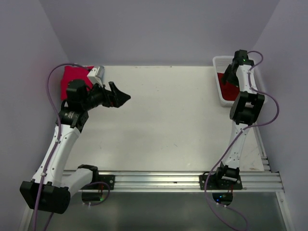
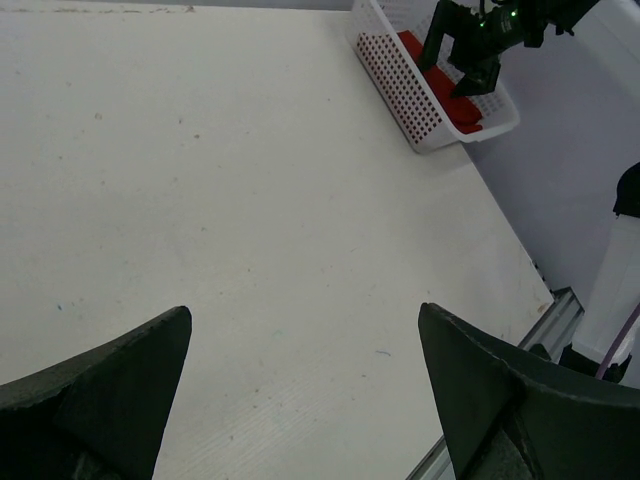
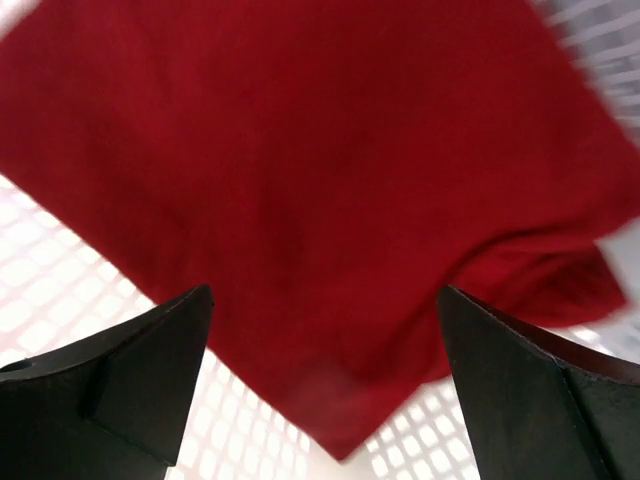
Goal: Fold and stack the t-shirts
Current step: Grab the tshirt from the pile
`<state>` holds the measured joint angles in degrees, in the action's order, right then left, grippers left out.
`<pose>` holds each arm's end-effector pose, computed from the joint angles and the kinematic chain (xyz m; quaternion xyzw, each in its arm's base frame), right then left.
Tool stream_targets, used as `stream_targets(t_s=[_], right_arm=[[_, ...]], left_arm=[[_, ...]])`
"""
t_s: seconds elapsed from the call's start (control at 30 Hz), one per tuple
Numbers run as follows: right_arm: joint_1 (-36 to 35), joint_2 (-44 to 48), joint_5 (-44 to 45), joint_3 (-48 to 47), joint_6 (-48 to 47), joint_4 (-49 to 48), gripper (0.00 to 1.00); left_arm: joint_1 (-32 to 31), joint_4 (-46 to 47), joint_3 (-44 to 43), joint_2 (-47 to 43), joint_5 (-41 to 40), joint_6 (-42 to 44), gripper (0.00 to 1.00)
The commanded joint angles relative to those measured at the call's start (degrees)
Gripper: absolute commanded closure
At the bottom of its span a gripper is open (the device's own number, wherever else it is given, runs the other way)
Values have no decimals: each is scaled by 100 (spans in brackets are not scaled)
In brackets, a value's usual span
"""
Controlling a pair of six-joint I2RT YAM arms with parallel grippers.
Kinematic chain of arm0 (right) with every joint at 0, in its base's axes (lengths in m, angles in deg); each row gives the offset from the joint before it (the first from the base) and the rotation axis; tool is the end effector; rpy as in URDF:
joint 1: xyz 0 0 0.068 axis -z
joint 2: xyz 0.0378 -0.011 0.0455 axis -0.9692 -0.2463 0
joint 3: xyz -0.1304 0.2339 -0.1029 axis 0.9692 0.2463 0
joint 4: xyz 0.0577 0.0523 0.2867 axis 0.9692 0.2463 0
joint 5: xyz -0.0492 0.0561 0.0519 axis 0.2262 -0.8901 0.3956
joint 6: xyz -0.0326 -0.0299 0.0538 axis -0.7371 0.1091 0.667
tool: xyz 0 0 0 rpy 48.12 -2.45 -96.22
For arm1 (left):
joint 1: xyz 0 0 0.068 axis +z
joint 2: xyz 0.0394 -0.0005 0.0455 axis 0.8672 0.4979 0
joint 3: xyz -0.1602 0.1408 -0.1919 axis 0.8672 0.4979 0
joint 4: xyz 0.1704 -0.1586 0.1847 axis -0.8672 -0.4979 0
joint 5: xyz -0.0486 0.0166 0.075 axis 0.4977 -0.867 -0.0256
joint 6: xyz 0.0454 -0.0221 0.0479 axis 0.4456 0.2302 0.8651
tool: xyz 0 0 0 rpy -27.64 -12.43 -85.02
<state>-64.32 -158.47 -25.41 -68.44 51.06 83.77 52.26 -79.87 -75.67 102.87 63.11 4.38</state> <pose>0.5578 -0.1305 0.2293 0.3151 0.9025 -0.1270 0.2647 0.2685 -0.0683 0.3770 0.0555 0.7938 -0.3755 0.4751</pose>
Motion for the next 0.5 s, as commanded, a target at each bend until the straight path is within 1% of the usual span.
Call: stream_targets(t_s=[0.0,0.17,0.33,0.37,0.4,0.47], right_arm=[[-70,-224,-747,-147,-171,-62,1],[-70,-480,-993,-323,-207,-149,1],[-61,-682,-941,-438,-233,-150,4],[-61,-691,-923,-429,-242,-167,6],[-61,-717,-897,-420,-259,-158,13],[-61,-717,-844,-394,-268,-141,16]], left_arm=[[41,-26,9,-185,-43,24,0],[41,-62,35,-255,-78,24,0],[41,-88,88,-308,-96,24,0],[41,-79,97,-317,-96,24,0],[41,-88,106,-317,-96,24,0],[41,-88,123,-326,-96,32,0]])
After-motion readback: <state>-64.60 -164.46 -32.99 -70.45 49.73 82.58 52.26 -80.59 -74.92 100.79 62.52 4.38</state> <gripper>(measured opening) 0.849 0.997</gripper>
